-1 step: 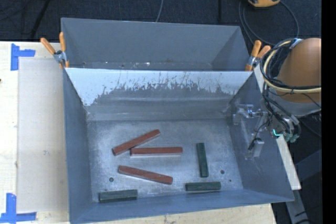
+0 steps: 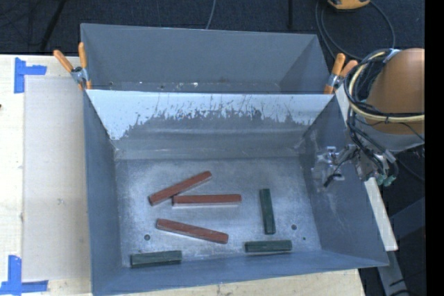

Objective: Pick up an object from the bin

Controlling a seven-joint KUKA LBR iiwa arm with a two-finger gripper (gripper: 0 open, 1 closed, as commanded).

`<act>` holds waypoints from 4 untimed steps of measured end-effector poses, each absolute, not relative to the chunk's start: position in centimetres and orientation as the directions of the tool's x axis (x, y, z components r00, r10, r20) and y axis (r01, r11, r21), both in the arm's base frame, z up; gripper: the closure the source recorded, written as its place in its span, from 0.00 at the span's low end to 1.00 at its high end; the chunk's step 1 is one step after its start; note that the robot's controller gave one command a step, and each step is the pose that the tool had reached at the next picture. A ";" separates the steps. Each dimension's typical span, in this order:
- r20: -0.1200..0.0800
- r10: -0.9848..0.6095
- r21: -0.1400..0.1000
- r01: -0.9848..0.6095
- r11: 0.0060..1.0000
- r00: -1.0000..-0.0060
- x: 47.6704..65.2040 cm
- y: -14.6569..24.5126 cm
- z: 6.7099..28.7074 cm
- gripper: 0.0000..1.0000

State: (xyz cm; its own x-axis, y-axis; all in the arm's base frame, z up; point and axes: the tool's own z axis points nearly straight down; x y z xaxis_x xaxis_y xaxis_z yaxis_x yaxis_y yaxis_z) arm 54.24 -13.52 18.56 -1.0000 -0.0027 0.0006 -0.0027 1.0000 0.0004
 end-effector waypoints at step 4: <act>0.001 -0.373 0.000 -0.373 0.928 -0.928 48.6 -3.5 9.2 0.00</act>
Offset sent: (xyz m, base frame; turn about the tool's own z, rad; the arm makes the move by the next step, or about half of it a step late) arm -0.0494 0.0623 -0.0823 -0.4495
